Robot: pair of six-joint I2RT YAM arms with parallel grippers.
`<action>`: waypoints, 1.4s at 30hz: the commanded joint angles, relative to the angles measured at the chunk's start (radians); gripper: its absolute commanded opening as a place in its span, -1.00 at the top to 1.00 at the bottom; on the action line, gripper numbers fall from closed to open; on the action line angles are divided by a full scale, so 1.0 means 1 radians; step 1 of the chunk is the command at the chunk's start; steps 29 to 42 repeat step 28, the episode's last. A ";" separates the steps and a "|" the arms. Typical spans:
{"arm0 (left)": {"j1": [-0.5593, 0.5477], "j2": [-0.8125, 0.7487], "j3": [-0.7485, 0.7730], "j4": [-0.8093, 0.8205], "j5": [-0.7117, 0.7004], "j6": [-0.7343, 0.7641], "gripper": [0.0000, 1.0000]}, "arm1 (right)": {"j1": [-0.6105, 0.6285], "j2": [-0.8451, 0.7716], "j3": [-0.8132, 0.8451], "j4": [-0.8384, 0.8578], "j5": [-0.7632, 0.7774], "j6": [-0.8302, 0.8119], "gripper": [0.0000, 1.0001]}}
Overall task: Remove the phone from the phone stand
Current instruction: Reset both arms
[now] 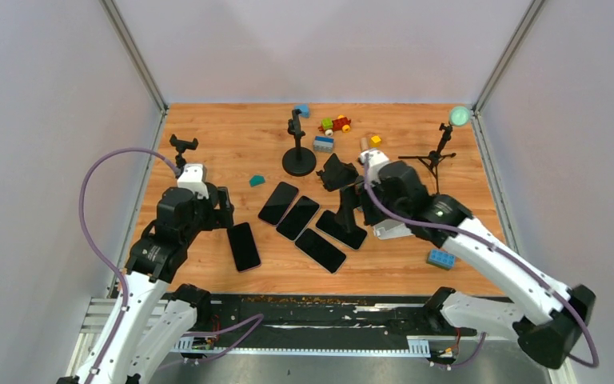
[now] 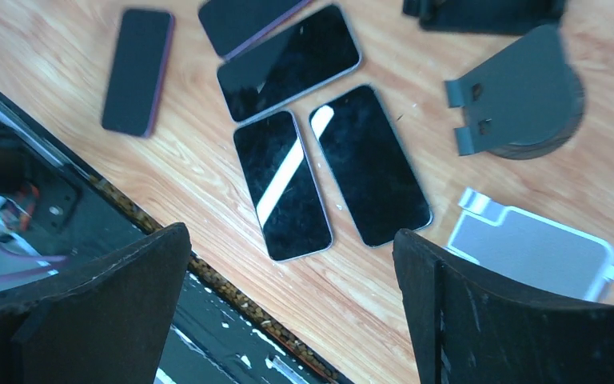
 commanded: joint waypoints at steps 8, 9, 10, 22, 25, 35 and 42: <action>0.004 -0.065 0.000 0.045 0.013 -0.010 -1.00 | -0.097 -0.511 -0.073 0.082 0.241 0.050 -1.00; 0.004 -0.071 -0.001 0.048 0.018 -0.010 -1.00 | -0.097 -0.540 -0.081 0.082 0.276 0.052 -1.00; 0.004 -0.081 -0.003 0.052 0.024 -0.010 -1.00 | -0.097 -0.573 -0.092 0.082 0.309 0.057 -1.00; 0.003 -0.068 -0.003 0.066 0.096 -0.007 -1.00 | -0.096 -0.791 -0.219 0.129 0.503 -0.001 -1.00; 0.003 -0.066 -0.002 0.067 0.108 -0.004 -1.00 | -0.097 -0.795 -0.218 0.129 0.528 -0.013 -1.00; 0.003 -0.062 -0.002 0.066 0.112 -0.004 -1.00 | -0.097 -0.792 -0.217 0.129 0.549 -0.029 -1.00; 0.003 -0.062 -0.002 0.066 0.112 -0.004 -1.00 | -0.097 -0.792 -0.217 0.129 0.549 -0.029 -1.00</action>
